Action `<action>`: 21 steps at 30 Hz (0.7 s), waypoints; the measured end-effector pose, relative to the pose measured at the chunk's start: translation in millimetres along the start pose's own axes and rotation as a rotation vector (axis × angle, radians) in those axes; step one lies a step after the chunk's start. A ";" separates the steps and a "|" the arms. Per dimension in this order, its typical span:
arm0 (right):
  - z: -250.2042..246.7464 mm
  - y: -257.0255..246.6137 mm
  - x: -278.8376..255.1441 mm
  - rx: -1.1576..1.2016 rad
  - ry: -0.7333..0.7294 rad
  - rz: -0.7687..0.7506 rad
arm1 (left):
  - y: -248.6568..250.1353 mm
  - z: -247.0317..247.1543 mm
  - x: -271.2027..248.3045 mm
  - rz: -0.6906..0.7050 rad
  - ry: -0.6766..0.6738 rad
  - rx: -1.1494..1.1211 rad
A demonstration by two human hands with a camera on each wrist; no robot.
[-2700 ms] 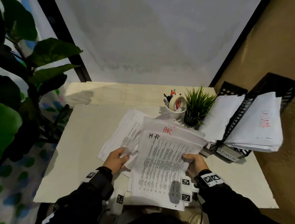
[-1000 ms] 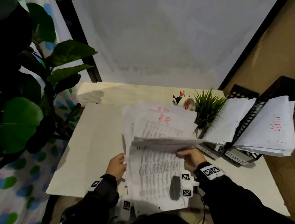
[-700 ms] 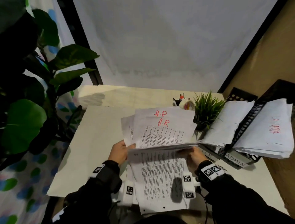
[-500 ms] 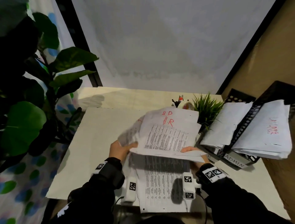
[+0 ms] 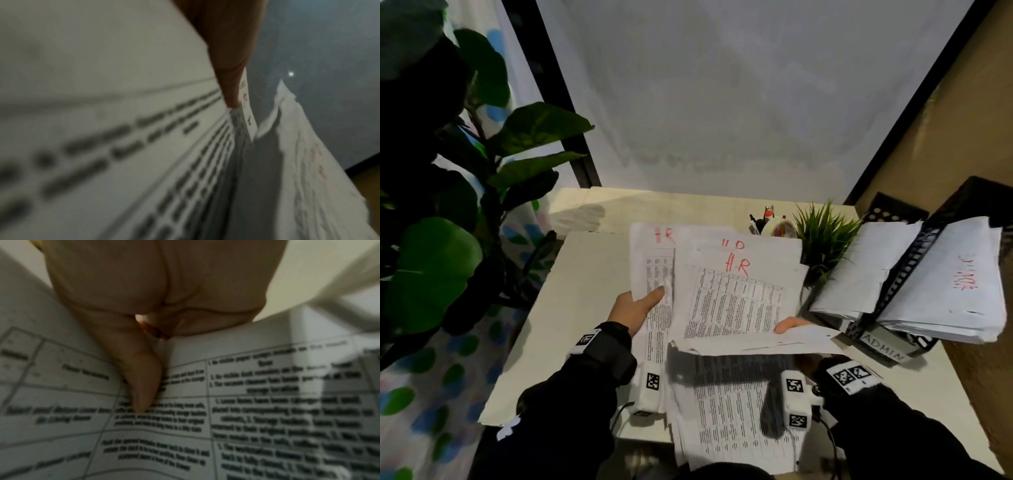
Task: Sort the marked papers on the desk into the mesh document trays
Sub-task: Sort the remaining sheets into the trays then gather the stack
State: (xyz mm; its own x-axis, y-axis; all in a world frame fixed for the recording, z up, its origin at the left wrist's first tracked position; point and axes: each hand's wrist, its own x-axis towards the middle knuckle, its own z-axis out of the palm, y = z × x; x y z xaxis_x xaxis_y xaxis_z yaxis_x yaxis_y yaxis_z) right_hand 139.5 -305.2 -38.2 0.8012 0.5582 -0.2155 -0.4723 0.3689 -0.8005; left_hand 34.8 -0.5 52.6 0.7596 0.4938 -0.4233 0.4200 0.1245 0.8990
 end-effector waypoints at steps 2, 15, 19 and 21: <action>5.9 4.9 6.5 -0.134 -0.025 0.077 | 1.6 5.2 -0.1 0.028 -0.050 0.082; 52.2 -25.4 -9.9 -0.321 0.416 0.237 | -2.0 18.7 -4.5 0.028 -0.052 -0.018; 59.7 -27.5 -10.5 -0.261 0.431 0.168 | -1.6 26.5 -5.0 -0.004 -0.073 -0.021; 61.6 -28.6 -9.5 -0.231 0.441 0.150 | -1.6 28.8 -1.2 0.004 -0.024 0.031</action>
State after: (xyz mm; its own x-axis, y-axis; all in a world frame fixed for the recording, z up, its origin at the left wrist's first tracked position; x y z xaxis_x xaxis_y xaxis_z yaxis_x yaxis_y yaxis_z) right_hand 122.8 -275.2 21.1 0.8331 0.2083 -0.5124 -0.5403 0.1079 -0.8345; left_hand 47.5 -26.0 48.5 0.7729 0.4734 -0.4224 0.4319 0.0952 0.8969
